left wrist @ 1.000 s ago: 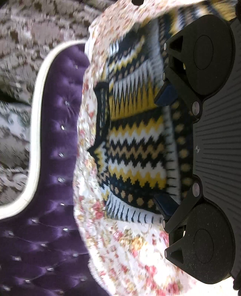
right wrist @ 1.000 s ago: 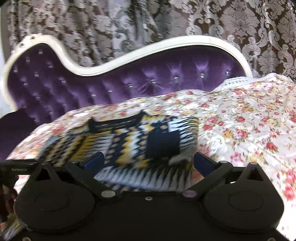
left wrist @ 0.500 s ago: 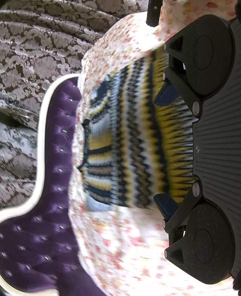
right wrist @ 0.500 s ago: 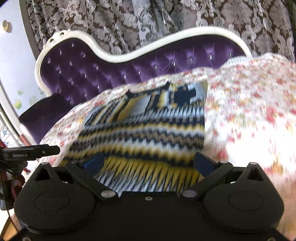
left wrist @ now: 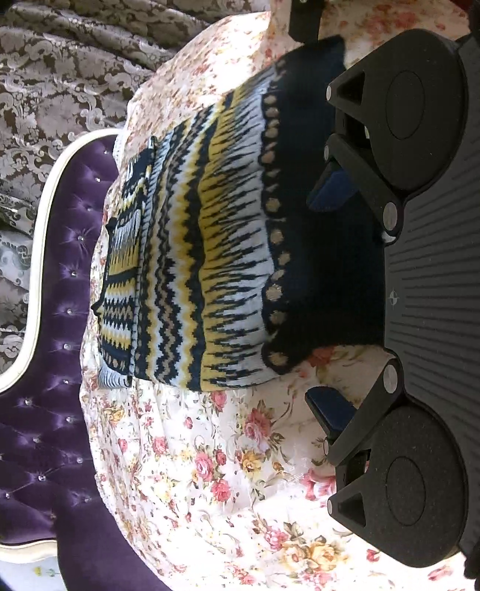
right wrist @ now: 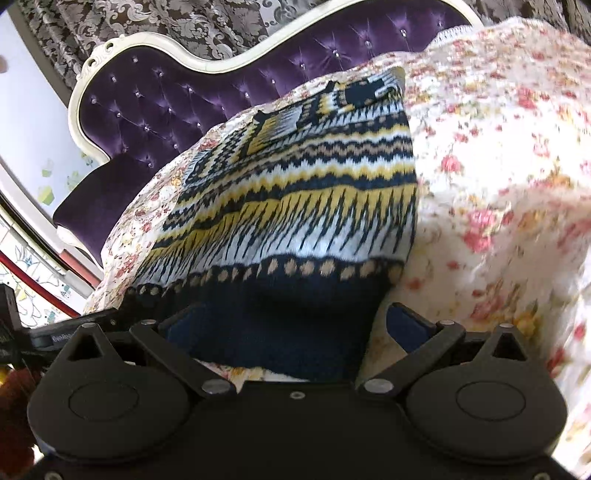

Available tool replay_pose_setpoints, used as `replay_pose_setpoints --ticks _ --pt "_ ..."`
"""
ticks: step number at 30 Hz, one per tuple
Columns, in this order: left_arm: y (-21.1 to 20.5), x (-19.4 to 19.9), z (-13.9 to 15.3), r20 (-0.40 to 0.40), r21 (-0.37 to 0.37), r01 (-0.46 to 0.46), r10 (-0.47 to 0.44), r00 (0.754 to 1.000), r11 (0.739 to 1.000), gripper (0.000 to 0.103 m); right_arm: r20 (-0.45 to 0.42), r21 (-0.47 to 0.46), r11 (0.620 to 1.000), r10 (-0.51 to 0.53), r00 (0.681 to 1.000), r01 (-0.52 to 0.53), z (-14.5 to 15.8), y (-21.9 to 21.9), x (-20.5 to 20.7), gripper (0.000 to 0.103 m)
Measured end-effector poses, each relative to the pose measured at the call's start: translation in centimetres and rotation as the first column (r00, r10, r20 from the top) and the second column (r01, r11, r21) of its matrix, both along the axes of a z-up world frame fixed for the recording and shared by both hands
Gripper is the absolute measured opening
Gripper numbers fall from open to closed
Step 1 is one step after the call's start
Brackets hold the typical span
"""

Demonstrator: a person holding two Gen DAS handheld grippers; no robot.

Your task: Fold small clothes

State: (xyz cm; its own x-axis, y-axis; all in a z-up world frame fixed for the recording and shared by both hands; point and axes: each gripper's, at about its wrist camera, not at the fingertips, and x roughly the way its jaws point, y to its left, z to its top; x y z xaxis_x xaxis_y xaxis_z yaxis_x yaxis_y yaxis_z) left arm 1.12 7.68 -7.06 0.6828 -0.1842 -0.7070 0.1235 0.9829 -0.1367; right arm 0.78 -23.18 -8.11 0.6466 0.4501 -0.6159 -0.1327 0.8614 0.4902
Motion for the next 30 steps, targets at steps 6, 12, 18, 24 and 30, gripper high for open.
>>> replay_pose_setpoints --ticks 6,12,18,24,30 --pt "-0.3 0.0 -0.1 0.009 0.001 0.001 -0.001 1.000 1.000 0.102 -0.008 0.068 0.998 -0.001 1.000 0.001 -0.8 0.1 0.3 0.103" --pt "-0.4 0.8 -0.1 -0.015 -0.004 0.019 -0.019 1.000 1.000 0.102 -0.001 0.087 0.996 -0.004 1.000 0.004 -1.1 0.4 0.5 0.103" --pt "-0.6 1.4 0.0 -0.038 -0.053 0.045 -0.047 0.998 0.998 0.101 0.014 0.119 0.993 -0.022 1.000 0.020 -1.1 0.1 0.4 0.103" --pt "-0.6 2.0 0.2 -0.055 -0.098 0.062 -0.068 0.996 0.993 0.061 0.041 0.074 0.997 -0.033 0.999 0.030 -0.5 0.4 0.0 0.094" --pt "0.1 2.5 0.3 -0.070 -0.090 0.053 -0.059 0.996 0.995 0.027 0.057 -0.002 0.999 -0.042 0.997 0.042 -0.2 0.8 0.1 0.062"
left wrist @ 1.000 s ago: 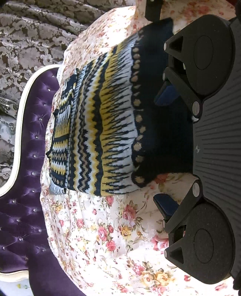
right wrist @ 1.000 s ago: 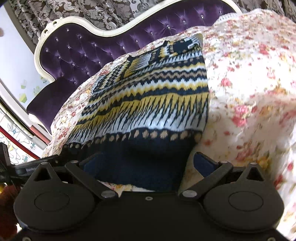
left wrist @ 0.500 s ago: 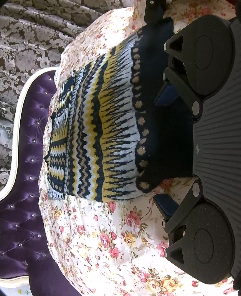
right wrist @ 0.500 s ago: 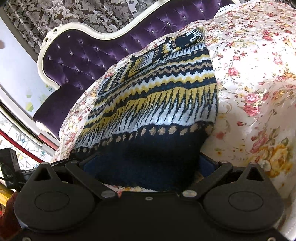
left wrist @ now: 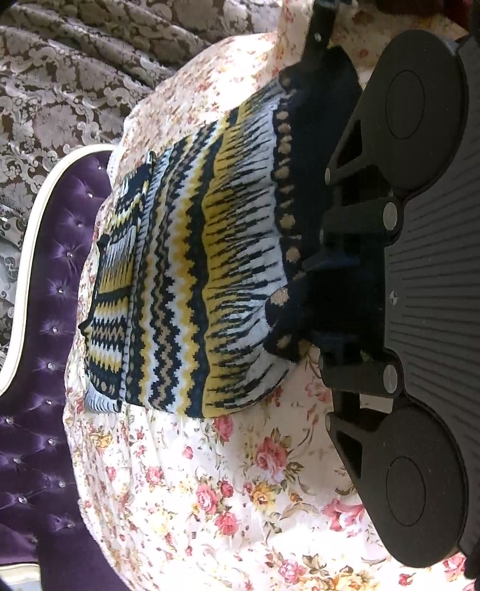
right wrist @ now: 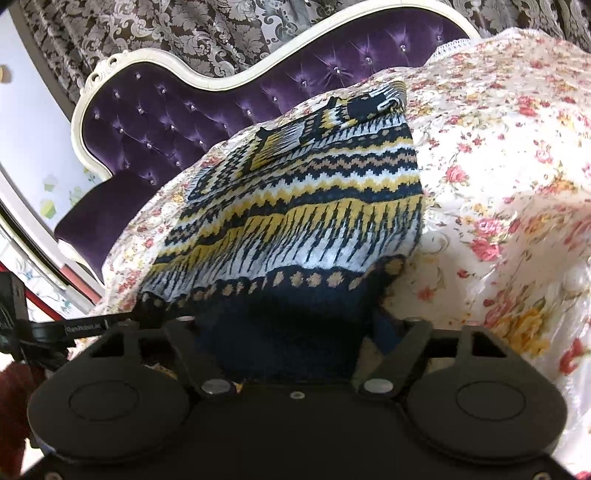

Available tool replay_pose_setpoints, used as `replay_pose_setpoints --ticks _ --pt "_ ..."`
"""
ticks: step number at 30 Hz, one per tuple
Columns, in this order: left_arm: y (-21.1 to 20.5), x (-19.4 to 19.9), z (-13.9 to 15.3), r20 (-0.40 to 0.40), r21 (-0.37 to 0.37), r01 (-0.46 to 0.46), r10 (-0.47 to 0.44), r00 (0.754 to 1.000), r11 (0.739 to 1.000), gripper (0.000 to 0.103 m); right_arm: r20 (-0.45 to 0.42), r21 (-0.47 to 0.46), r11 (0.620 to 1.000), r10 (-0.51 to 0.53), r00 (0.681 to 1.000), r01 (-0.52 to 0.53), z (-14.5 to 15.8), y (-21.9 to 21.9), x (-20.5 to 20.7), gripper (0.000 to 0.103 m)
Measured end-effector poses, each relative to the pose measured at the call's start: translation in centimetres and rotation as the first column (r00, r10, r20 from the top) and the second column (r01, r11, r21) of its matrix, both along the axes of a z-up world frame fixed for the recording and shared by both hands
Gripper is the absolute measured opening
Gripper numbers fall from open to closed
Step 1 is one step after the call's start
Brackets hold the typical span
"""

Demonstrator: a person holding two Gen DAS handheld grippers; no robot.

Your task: Fold small clothes

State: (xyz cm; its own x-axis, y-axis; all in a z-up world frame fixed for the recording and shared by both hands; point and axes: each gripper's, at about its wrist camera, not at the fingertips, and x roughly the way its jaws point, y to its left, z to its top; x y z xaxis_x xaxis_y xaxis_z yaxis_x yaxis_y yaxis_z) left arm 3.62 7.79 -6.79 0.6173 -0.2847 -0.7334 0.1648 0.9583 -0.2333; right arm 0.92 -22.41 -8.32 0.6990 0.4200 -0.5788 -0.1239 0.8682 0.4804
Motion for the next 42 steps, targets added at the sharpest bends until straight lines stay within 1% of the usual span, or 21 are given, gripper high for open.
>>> replay_pose_setpoints --ticks 1,2,3,4,5,9,14,18,21,27,31,36,42 --pt "0.1 0.0 0.0 0.001 -0.005 -0.001 0.001 1.000 1.000 0.023 -0.012 -0.002 1.000 -0.002 1.000 0.002 -0.2 0.0 0.1 0.053" --pt "0.1 0.0 0.0 0.001 -0.010 0.000 0.000 1.000 1.000 0.021 -0.023 -0.007 1.000 -0.008 1.000 0.007 -0.4 -0.1 0.2 0.047" --pt "0.2 -0.1 0.0 0.006 -0.015 -0.003 0.003 1.000 1.000 0.019 -0.029 -0.015 1.000 -0.020 0.999 0.020 -0.5 -0.1 0.3 0.033" --pt "0.3 -0.2 0.0 0.011 -0.025 -0.005 0.006 1.000 1.000 0.017 -0.029 -0.020 0.999 -0.029 0.999 0.028 -0.5 -0.2 0.2 0.024" --pt "0.4 -0.3 0.1 0.017 -0.038 -0.012 0.012 1.000 0.999 0.016 -0.026 -0.018 0.999 -0.032 0.999 0.032 -0.5 -0.4 0.2 0.017" --pt "0.8 -0.7 1.2 0.051 -0.100 -0.031 0.036 0.998 0.994 0.014 -0.001 0.049 0.999 -0.017 1.000 0.017 0.1 -1.5 0.0 0.016" --pt "1.2 -0.6 4.0 0.107 -0.162 -0.022 0.040 0.993 0.987 0.014 0.022 0.168 0.986 -0.008 1.000 0.005 1.5 -2.8 0.7 0.016" --pt "1.3 0.0 6.5 0.154 -0.202 -0.002 0.034 0.987 0.979 0.014 0.071 0.214 0.977 -0.004 0.997 -0.011 3.5 -3.3 1.7 0.016" --pt "1.4 1.0 7.9 0.171 -0.234 0.012 0.029 0.985 0.972 0.014 0.105 0.253 0.967 0.005 0.994 -0.032 5.1 -3.7 2.8 0.016" --pt "1.6 3.2 10.6 0.214 -0.264 0.040 0.018 0.977 0.964 0.014 0.179 0.290 0.954 0.024 0.984 -0.076 8.4 -4.4 5.6 0.016" --pt "1.7 4.9 12.0 0.248 -0.260 0.045 0.022 0.968 0.964 0.014 0.214 0.299 0.950 0.024 0.977 -0.089 9.7 -4.7 8.1 0.016" --pt "1.8 7.7 13.2 0.295 -0.248 0.027 0.048 0.954 0.968 0.013 0.249 0.295 0.952 0.002 0.969 -0.078 10.6 -5.1 11.2 0.016" --pt "1.7 12.2 13.3 0.339 -0.241 -0.015 0.098 0.936 0.970 0.012 0.278 0.284 0.958 -0.040 0.960 -0.042 10.3 -5.4 16.1 0.016"
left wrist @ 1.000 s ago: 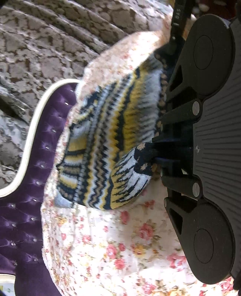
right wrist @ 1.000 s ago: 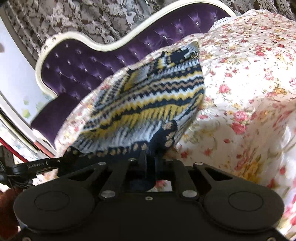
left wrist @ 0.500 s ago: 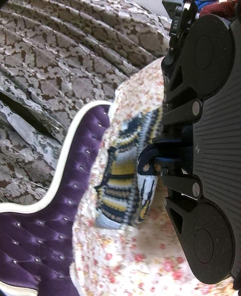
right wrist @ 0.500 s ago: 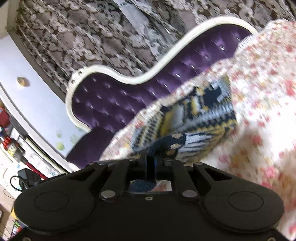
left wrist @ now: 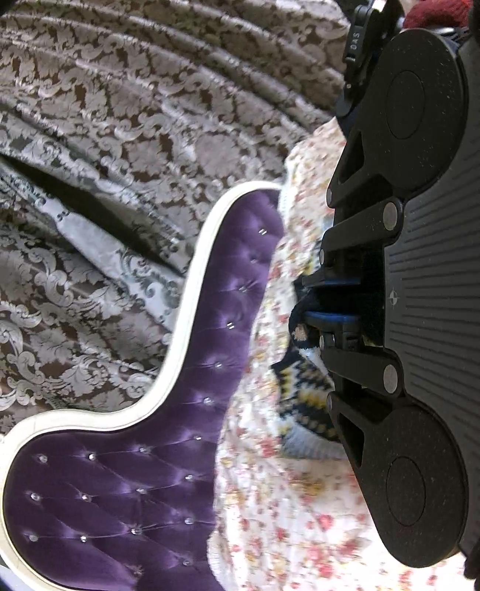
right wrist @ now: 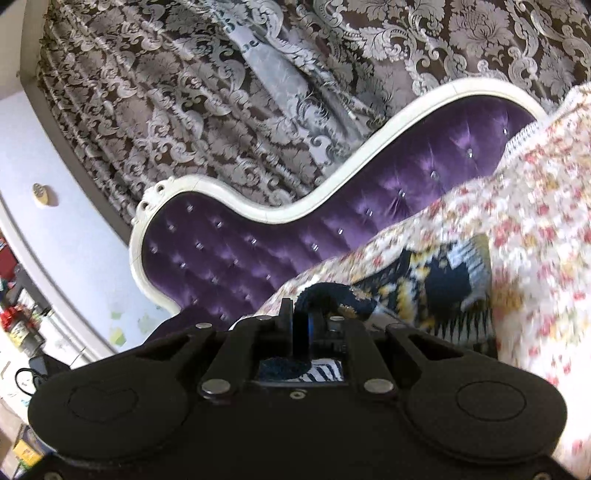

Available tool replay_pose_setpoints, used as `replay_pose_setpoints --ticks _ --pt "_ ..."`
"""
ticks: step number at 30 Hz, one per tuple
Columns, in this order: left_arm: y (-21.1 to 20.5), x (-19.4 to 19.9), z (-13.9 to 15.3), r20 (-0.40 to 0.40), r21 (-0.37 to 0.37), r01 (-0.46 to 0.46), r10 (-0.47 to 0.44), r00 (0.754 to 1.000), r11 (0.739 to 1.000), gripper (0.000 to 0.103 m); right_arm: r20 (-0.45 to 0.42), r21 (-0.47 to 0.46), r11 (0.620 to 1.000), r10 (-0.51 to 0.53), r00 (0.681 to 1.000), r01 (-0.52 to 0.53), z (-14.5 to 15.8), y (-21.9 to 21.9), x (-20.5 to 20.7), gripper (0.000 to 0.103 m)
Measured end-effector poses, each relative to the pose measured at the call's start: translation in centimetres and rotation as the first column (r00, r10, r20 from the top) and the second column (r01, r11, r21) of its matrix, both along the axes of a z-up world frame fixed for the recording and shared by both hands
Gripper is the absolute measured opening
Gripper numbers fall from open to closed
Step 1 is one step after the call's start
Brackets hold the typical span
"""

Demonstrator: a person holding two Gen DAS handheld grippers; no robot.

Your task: Fold small clothes

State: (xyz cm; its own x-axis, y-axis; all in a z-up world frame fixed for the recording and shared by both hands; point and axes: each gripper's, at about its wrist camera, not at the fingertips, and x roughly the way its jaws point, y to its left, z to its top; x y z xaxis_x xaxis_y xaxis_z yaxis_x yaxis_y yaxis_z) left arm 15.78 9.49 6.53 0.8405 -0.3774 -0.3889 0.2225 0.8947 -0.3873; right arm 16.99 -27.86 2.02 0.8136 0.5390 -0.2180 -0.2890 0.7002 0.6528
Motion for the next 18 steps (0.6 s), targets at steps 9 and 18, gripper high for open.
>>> replay_pose_setpoints --ticks 9,18 --pt "-0.4 7.7 -2.0 0.010 0.035 -0.094 0.094 0.996 0.995 0.007 -0.014 -0.080 0.993 -0.088 0.996 0.087 -2.9 0.0 8.3 0.016" --pt "-0.7 12.5 -6.5 -0.060 0.150 -0.049 0.058 0.996 0.987 0.029 -0.104 -0.144 0.984 -0.116 0.988 0.101 -7.4 -0.3 13.4 0.015"
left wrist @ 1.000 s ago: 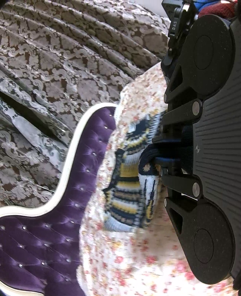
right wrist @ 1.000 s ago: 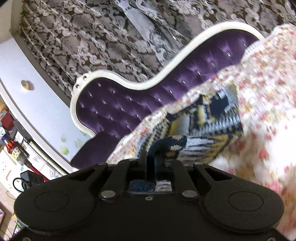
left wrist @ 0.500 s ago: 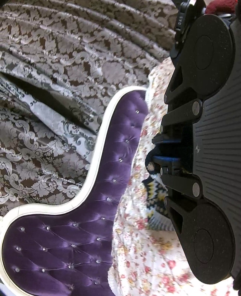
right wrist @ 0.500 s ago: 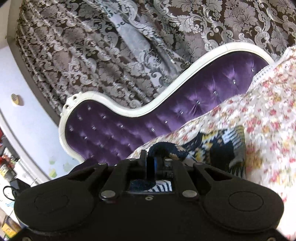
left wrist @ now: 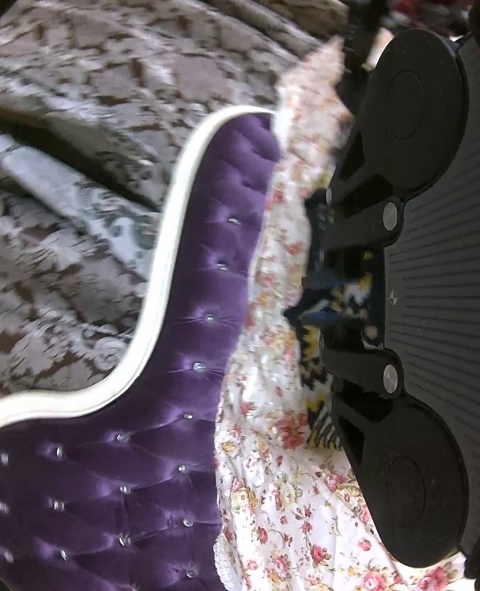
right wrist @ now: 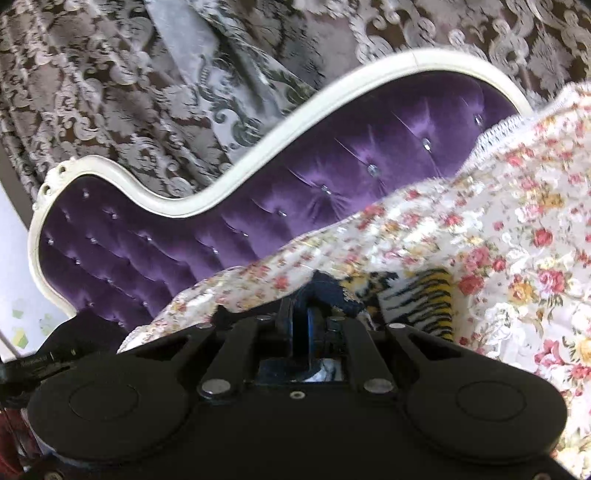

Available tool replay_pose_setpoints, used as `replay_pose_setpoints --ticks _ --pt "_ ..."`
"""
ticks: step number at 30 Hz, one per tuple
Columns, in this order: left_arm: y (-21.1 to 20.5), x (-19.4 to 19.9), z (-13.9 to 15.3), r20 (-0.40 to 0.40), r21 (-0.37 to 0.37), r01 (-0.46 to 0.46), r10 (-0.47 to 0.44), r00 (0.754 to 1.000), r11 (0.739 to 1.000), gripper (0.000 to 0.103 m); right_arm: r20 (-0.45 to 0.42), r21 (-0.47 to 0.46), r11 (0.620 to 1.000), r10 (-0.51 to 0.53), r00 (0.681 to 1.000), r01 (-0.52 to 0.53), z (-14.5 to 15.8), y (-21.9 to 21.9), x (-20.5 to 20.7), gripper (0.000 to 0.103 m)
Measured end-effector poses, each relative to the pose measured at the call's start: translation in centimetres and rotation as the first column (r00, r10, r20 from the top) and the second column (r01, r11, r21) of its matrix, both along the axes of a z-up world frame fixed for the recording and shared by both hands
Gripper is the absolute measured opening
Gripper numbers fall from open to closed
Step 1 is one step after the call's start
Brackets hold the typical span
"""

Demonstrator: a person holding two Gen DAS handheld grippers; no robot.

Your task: Fold small clothes

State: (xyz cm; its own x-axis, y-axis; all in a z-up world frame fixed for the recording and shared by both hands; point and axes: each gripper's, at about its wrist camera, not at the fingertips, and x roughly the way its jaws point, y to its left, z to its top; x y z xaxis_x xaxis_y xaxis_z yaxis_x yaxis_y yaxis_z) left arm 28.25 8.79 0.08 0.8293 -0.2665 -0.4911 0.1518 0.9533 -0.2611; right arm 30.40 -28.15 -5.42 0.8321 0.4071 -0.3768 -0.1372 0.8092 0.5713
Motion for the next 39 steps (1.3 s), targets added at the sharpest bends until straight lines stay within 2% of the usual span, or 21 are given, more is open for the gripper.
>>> replay_pose_setpoints --ticks 1,6,8,11,14,16,19,24,29,31,33,34,36,39 --pt "-0.3 -0.1 -0.6 -0.005 0.036 0.022 -0.022 1.000 0.999 0.045 -0.007 0.007 1.000 -0.005 1.000 0.005 -0.3 -0.2 -0.1 0.015" --pt "-1.5 -0.8 -2.6 -0.009 0.213 0.103 -0.103 0.995 0.972 0.048 -0.028 0.018 1.000 -0.012 1.000 0.012 -0.5 -0.8 0.1 0.016" --pt "-1.6 -1.0 -3.0 -0.016 0.256 0.123 -0.123 0.992 0.959 0.060 -0.030 0.019 1.000 -0.008 1.000 0.009 -0.4 -0.6 0.5 0.016" --pt "-1.7 -1.1 -3.6 -0.033 0.339 0.146 -0.144 0.989 0.929 0.063 -0.034 0.018 1.000 -0.004 0.999 0.004 -0.3 -0.4 0.9 0.016" --pt "-1.9 -1.0 -4.3 -0.047 0.434 0.173 -0.169 0.984 0.884 0.063 -0.038 0.012 1.000 0.001 0.999 -0.001 -0.3 -0.4 1.0 0.016" --pt "-1.8 -0.5 -5.1 -0.080 0.460 0.187 -0.169 0.982 0.868 0.063 -0.043 0.016 1.000 0.001 0.999 0.000 -0.4 -0.5 0.9 0.016" --pt "-1.9 0.3 -6.2 -0.134 0.472 0.217 -0.174 0.976 0.854 0.063 -0.049 0.021 1.000 0.000 0.999 0.002 -0.5 -0.5 1.0 0.017" --pt "-2.1 1.7 -6.5 -0.119 0.415 0.218 -0.184 0.976 0.883 0.063 -0.053 0.013 1.000 0.005 0.999 -0.005 -0.6 -0.4 1.1 0.017" --pt "-3.7 3.3 -6.7 -0.114 0.388 0.276 -0.252 0.961 0.879 0.063 -0.063 0.001 1.000 0.008 0.998 -0.008 -0.8 -0.2 1.2 0.017" --pt "-4.0 3.8 -7.0 -0.132 0.360 0.286 -0.255 0.958 0.888 0.062 -0.065 -0.008 1.000 0.009 0.998 -0.009 -0.9 -0.1 1.3 0.017" --pt "-3.8 4.0 -7.2 -0.126 0.305 0.275 -0.248 0.961 0.912 0.041 -0.065 -0.016 1.000 0.009 0.998 -0.010 -0.9 -0.1 1.3 0.017" --pt "-3.5 3.9 -7.2 -0.118 0.280 0.256 -0.232 0.966 0.925 0.017 -0.064 -0.020 1.000 0.008 0.998 -0.010 -0.9 -0.1 1.3 0.017" --pt "-3.0 3.5 -7.0 -0.091 0.250 0.200 -0.182 0.979 0.948 0.011 -0.062 -0.030 0.999 0.009 0.998 -0.011 -0.9 0.0 1.2 0.017" --pt "-2.7 2.2 -6.6 -0.045 0.227 0.160 -0.154 0.987 0.961 0.010 -0.050 -0.046 0.999 0.008 0.999 -0.011 -0.7 0.2 0.9 0.017"
